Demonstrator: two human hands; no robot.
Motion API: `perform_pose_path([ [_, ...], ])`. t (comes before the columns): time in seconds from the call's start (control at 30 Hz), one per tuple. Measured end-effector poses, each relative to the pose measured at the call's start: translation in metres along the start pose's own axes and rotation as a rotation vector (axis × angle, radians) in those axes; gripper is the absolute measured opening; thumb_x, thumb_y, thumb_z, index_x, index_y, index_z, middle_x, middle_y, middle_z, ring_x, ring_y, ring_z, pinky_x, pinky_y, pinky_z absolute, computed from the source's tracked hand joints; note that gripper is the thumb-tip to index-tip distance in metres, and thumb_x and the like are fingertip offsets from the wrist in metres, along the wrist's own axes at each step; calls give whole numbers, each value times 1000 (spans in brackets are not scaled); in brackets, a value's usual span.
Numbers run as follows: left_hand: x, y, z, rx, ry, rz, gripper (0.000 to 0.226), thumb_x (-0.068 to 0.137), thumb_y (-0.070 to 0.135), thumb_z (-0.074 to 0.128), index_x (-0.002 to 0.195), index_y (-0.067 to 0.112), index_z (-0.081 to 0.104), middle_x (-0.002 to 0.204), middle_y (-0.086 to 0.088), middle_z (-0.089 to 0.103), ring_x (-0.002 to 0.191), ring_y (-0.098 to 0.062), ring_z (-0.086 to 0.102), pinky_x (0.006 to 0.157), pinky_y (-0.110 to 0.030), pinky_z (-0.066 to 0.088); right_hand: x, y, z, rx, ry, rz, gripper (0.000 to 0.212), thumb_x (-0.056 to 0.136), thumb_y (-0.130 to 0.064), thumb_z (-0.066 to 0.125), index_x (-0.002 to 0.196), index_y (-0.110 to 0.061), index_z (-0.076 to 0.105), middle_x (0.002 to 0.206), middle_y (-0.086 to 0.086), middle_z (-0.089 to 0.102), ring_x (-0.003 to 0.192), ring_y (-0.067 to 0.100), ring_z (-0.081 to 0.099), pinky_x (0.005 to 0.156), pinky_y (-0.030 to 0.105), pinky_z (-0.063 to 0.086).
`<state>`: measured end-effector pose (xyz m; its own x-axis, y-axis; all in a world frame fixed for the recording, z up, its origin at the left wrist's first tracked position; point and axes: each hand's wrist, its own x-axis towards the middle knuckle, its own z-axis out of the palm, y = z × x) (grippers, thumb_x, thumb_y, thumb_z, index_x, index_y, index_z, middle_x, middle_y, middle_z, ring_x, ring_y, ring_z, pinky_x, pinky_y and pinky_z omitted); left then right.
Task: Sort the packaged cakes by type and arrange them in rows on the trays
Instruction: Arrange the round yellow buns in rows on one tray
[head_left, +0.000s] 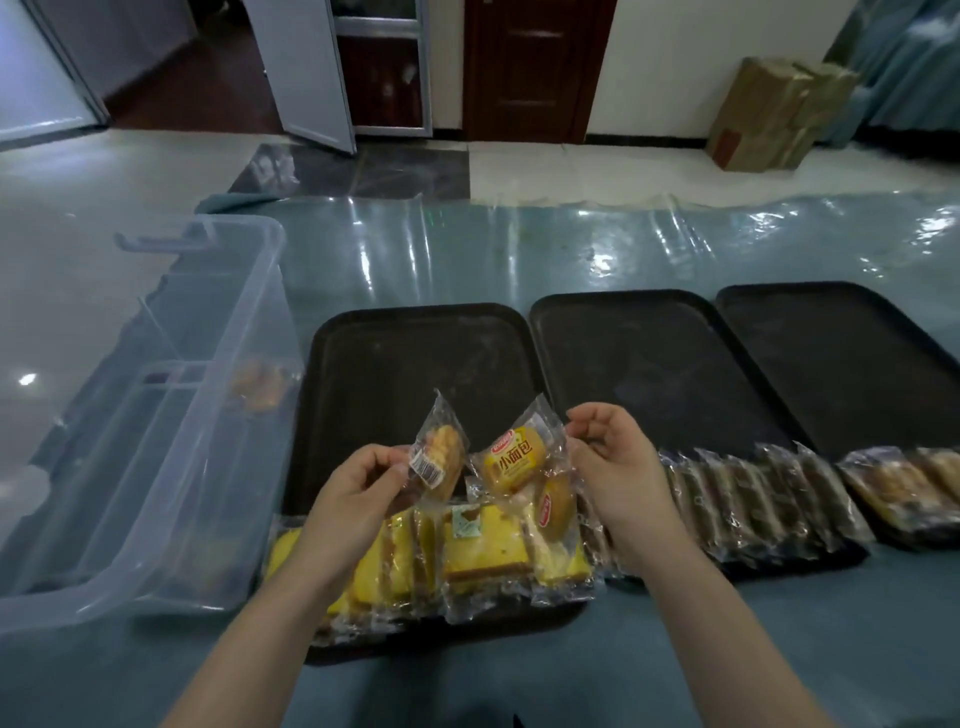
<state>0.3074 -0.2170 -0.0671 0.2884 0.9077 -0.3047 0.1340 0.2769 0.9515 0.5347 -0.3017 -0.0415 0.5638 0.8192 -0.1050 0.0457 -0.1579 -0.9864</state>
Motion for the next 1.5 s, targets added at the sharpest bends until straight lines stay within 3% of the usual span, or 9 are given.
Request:
perform_pose_path([
  [0.17, -1, -3, 32, -21, -22, -22, 13, 98, 6, 56, 89, 4, 66, 101, 1, 74, 88, -15, 70, 77, -28, 56, 8, 15, -38, -24, -4, 18, 30, 93, 5, 57, 100, -24, 61, 94, -4, 65, 83, 5, 61, 69, 21, 51],
  [0.3, -4, 0, 74, 15, -20, -20, 16, 97, 7, 55, 85, 8, 65, 85, -5, 71, 80, -20, 65, 79, -37, 55, 19, 24, -82, -10, -24, 33, 31, 93, 6, 57, 103, -23, 60, 94, -3, 64, 82, 6, 61, 69, 21, 50],
  [0.7, -39, -19, 255, -76, 67, -39, 12, 97, 10, 58, 91, 2, 63, 86, -7, 70, 82, -21, 63, 80, -39, 51, 51, 38, -256, -149, -134, 104, 31, 94, 3, 57, 110, -23, 58, 104, -1, 69, 82, 14, 64, 76, 40, 55],
  [0.83, -48, -24, 287, -94, 101, -62, 11, 98, 10, 57, 92, 4, 63, 92, -10, 67, 88, -19, 64, 80, -27, 56, 57, 43, -288, -145, -134, 98, 31, 94, 8, 52, 110, -18, 59, 101, 1, 69, 81, 10, 62, 71, 27, 51],
  [1.0, -51, -19, 300, -23, 107, -45, 13, 97, 15, 59, 85, 13, 65, 98, -18, 68, 92, -23, 62, 99, -46, 49, 60, 49, -305, -157, -160, 105, 27, 93, 7, 54, 105, -17, 63, 98, -2, 67, 80, -1, 62, 71, 18, 51],
  [1.1, -46, -16, 307, 14, 66, -41, 18, 97, 17, 59, 79, 17, 65, 98, -12, 70, 98, -28, 63, 102, -51, 47, 60, 51, -315, -188, -138, 105, 27, 93, 3, 56, 99, -22, 65, 100, -3, 69, 90, 8, 65, 77, 23, 53],
  [1.23, -41, -5, 330, -23, 17, -10, 27, 98, 11, 56, 72, 18, 63, 108, 7, 73, 107, -12, 66, 93, -33, 50, 63, 52, -337, -181, -102, 81, 27, 93, 3, 57, 96, -22, 66, 97, -6, 70, 90, 5, 65, 78, 22, 53],
  [1.33, -38, -3, 352, -15, -38, 4, 29, 98, 11, 55, 72, 19, 63, 115, 6, 72, 110, -15, 66, 93, -35, 50, 68, 57, -360, -178, -82, 80, 26, 92, 5, 58, 92, -20, 67, 94, -4, 72, 91, 11, 68, 81, 27, 56],
  [1.5, -36, 4, 403, -15, -14, 19, 23, 100, 14, 51, 77, 14, 57, 94, 7, 73, 87, -15, 67, 78, -33, 48, 81, 62, -410, -184, -92, 60, 30, 94, 5, 54, 89, -21, 68, 91, -5, 74, 88, 18, 68, 77, 36, 56],
])
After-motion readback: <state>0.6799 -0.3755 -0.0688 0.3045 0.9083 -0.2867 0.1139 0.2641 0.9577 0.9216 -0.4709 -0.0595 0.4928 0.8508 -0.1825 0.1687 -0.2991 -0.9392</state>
